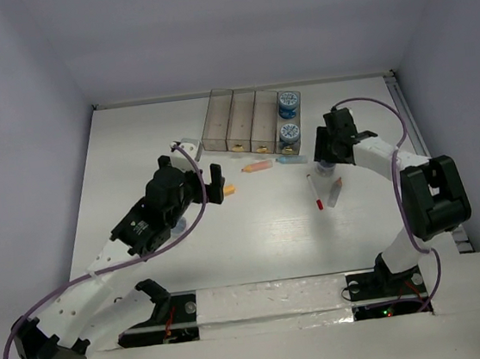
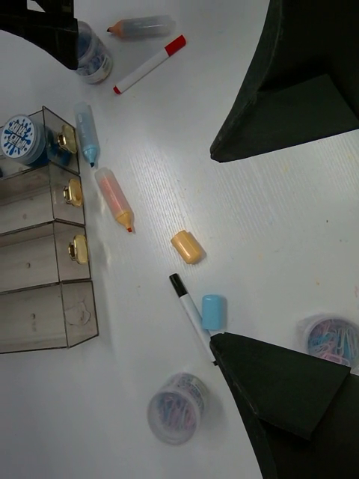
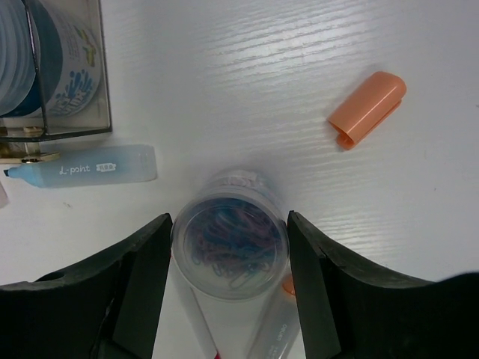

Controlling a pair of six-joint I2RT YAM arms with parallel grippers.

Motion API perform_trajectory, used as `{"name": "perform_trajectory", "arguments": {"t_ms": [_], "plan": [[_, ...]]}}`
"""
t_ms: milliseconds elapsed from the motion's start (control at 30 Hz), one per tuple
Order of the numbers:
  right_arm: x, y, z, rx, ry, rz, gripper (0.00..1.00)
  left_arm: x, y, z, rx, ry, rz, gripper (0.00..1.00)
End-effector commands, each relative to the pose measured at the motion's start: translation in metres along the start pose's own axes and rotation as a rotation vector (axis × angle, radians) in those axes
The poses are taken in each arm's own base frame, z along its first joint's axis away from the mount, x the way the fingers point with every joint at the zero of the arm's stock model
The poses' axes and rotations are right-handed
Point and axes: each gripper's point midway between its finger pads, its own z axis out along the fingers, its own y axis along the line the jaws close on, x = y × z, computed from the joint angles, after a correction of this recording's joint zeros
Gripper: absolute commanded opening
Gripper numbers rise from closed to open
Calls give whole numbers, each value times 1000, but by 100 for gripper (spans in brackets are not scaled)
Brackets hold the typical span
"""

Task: Sort the stationery into containers
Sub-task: Pick up the stationery from the center of the board, then place the stationery in the storage box.

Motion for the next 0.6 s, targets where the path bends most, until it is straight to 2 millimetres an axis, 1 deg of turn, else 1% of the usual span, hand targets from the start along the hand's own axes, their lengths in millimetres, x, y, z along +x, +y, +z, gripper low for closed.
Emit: {"name": "perform_trajectory", "arguments": {"t_ms": [0,33,100,167,200,300,333,367,400,433,467,500,533,567], "plan": [[-47,11,-28,-21,-113,8,44,-13,-3,-4,24,-64,-14,99],[-57,15,-36,-42,-137,11,44,-12,-2,-4,22,-63,-13,99],[-85,29,-58,-114,-204,21,45,-12,-2,-4,20,-62,-16,99],[-102,45,-73,-192,-233,24,45,-13,-1,-4,14,-63,-18,99],[-120,53,-84,-231,-272,31,45,-13,-1,-4,11,-62,-17,99],[-146,76,-97,-332,-329,36,46,-13,7,-4,-24,-66,-25,99],[-164,88,-107,-370,-374,40,46,-14,7,-4,-28,-69,-27,99],[-168,95,-102,-386,-369,37,46,-14,9,-5,-38,-72,-29,99],[-177,99,-102,-395,-385,41,47,-15,13,-5,-52,-77,-36,99],[-186,110,-104,-426,-410,37,47,-15,14,-5,-57,-76,-38,99],[-196,124,-102,-461,-422,29,47,-15,16,-6,-67,-80,-40,99],[-204,129,-100,-470,-437,28,47,-15,17,-6,-71,-82,-42,99],[-211,134,-95,-474,-447,24,47,-15,17,-6,-73,-83,-42,99],[-221,146,-87,-484,-454,19,48,-15,21,-5,-85,-81,-45,99]]}}
